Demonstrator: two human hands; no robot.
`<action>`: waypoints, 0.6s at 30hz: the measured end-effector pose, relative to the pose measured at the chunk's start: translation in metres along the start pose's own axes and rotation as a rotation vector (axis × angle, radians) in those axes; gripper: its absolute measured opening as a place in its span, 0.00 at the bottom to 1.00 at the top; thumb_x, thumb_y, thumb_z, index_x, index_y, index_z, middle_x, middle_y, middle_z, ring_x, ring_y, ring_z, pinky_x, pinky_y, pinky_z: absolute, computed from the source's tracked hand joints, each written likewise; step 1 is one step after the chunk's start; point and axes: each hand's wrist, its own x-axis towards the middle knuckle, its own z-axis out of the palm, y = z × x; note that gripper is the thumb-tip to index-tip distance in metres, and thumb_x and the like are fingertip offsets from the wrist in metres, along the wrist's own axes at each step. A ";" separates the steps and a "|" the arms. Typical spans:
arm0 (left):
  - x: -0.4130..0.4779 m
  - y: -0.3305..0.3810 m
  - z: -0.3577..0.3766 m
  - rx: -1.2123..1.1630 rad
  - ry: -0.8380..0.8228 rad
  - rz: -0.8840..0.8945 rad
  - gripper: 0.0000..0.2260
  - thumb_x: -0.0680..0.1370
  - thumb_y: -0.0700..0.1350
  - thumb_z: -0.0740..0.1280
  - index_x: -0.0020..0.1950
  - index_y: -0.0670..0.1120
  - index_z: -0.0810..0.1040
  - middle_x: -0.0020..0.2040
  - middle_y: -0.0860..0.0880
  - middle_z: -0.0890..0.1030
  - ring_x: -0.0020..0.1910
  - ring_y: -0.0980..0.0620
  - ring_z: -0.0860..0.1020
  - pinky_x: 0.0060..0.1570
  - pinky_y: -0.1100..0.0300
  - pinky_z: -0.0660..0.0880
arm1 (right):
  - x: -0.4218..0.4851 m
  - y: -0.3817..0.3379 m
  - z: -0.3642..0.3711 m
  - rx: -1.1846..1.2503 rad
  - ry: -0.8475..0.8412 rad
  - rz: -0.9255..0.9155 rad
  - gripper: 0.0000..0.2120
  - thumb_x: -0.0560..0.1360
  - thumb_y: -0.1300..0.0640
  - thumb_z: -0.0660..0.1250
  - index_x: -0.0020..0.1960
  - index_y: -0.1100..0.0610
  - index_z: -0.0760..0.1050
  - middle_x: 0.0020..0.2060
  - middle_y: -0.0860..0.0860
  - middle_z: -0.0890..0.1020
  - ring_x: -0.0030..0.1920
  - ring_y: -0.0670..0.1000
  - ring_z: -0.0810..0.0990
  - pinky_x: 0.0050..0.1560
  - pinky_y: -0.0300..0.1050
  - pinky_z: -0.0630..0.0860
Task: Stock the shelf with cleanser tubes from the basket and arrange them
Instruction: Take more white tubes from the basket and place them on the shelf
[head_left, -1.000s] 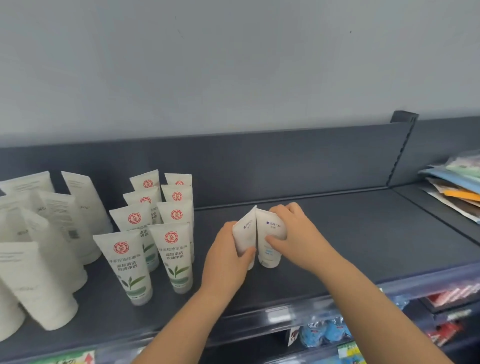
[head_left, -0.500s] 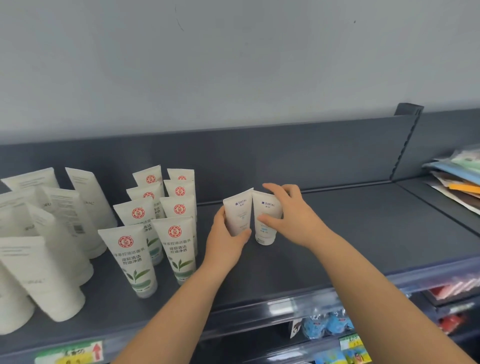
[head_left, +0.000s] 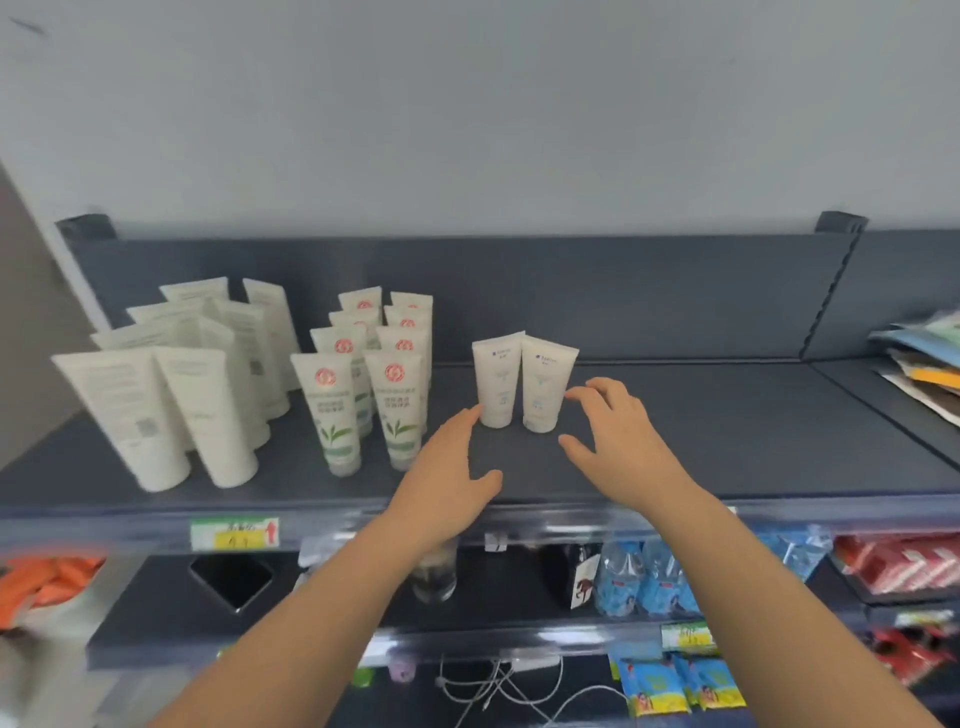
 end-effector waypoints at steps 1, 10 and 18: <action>-0.011 -0.004 -0.005 0.072 -0.001 0.014 0.34 0.78 0.49 0.66 0.79 0.53 0.52 0.79 0.55 0.56 0.76 0.56 0.56 0.71 0.62 0.57 | -0.006 -0.005 0.003 0.002 -0.024 -0.017 0.25 0.79 0.48 0.63 0.73 0.52 0.62 0.73 0.52 0.59 0.72 0.56 0.60 0.66 0.51 0.69; -0.118 -0.069 -0.055 0.479 0.115 -0.133 0.32 0.80 0.53 0.62 0.79 0.54 0.50 0.80 0.53 0.52 0.78 0.50 0.52 0.74 0.55 0.55 | -0.029 -0.107 0.037 0.057 -0.196 -0.303 0.29 0.80 0.47 0.60 0.77 0.53 0.56 0.77 0.50 0.57 0.76 0.52 0.55 0.74 0.48 0.59; -0.208 -0.139 -0.124 0.626 0.209 -0.387 0.34 0.77 0.53 0.64 0.79 0.53 0.52 0.79 0.52 0.54 0.78 0.48 0.54 0.74 0.49 0.59 | -0.039 -0.236 0.090 0.079 -0.362 -0.576 0.31 0.81 0.46 0.59 0.79 0.54 0.52 0.78 0.50 0.54 0.77 0.52 0.51 0.75 0.46 0.53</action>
